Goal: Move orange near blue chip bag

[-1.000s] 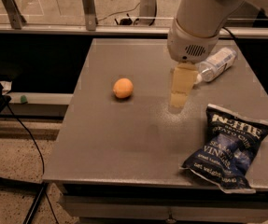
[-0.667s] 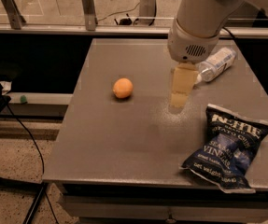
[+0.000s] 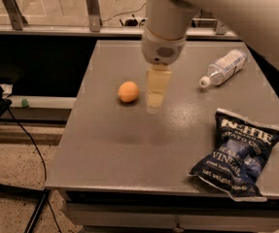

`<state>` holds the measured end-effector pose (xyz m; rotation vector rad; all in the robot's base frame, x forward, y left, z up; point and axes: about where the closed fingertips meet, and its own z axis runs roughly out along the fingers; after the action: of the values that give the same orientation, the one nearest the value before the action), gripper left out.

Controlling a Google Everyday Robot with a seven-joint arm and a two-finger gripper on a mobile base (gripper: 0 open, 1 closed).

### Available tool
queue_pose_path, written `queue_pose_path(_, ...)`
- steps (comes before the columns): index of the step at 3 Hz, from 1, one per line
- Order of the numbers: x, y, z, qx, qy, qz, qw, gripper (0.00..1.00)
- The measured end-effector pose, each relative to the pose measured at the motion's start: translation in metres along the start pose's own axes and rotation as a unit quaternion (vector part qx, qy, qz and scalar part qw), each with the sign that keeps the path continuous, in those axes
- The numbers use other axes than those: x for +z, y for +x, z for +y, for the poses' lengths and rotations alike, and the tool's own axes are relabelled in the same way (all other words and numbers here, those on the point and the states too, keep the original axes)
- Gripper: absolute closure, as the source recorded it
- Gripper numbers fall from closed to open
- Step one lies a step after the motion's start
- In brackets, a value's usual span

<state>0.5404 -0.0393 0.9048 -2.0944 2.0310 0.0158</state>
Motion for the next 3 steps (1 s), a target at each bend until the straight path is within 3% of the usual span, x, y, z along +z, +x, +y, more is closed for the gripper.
queue_pose_path(1, 0.029, -0.036, -0.022, -0.026, -0.009, -0.006, 0.9996, 0.00)
queue_pose_path(3, 0.076, -0.063, -0.041, -0.043, -0.021, -0.026, 0.9985, 0.02)
